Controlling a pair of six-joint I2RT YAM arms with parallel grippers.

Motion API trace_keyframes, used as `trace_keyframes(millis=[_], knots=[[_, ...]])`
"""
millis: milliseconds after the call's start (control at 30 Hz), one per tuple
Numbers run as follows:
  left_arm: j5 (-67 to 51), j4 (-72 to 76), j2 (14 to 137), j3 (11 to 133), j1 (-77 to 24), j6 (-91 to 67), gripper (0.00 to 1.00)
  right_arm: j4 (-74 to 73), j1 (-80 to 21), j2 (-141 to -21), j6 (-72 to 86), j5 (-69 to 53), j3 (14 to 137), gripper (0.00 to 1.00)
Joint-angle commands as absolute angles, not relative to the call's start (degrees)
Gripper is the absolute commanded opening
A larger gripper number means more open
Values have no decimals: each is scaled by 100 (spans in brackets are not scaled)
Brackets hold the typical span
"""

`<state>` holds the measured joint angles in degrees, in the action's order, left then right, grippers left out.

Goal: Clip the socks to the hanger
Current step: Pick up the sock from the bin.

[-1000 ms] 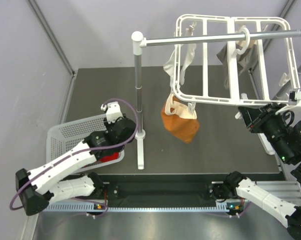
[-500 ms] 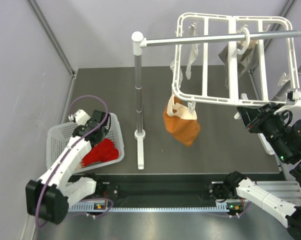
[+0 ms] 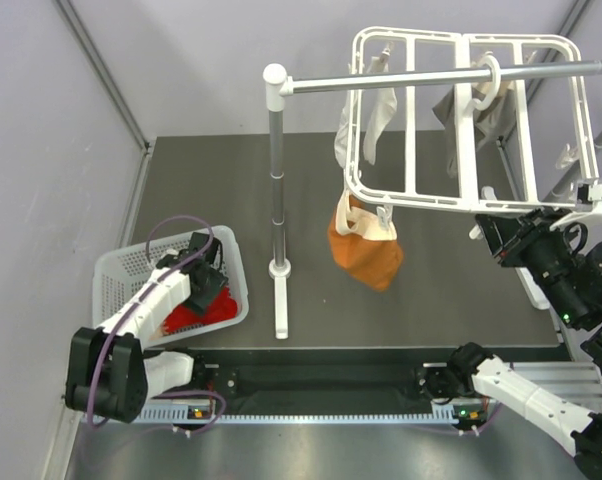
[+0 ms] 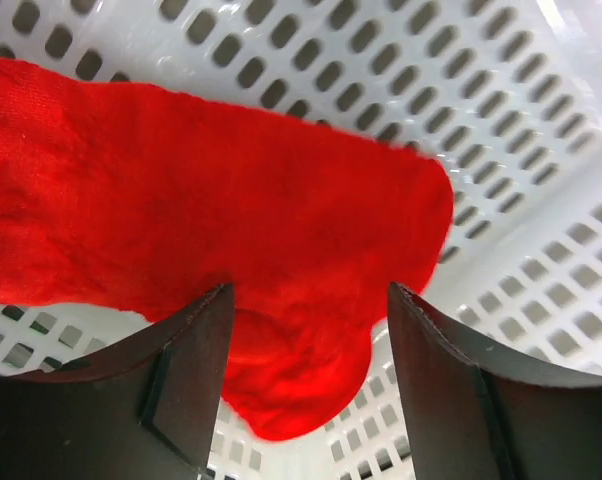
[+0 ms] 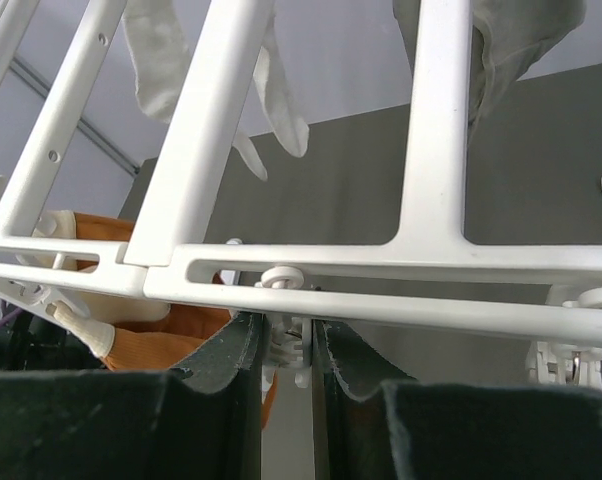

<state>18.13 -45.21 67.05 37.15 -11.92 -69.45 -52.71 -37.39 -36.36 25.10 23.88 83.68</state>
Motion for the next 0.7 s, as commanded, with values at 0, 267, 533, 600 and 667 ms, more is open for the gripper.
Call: trace_keyframes(millis=[0, 267, 533, 600, 667], knots=[[1451, -4193, 6793, 3595, -1011, -7189, 67, -5379, -3806, -3560, 2505, 2294, 8358, 0], [1906, -4437, 6162, 3883, -835, -7067, 3, -5353, -3806, -3489, 2514, 2276, 8262, 0], [2759, -4720, 5090, 4763, -835, -6277, 0, -5300, -3814, -3524, 2513, 2276, 8235, 0], [2804, -4720, 5019, 4869, -835, -6197, 0, -5274, -3806, -3516, 2514, 2259, 8209, 0], [2769, -4711, 5019, 4939, -835, -6100, 0, -5265, -3797, -3524, 2522, 2233, 8183, 0]])
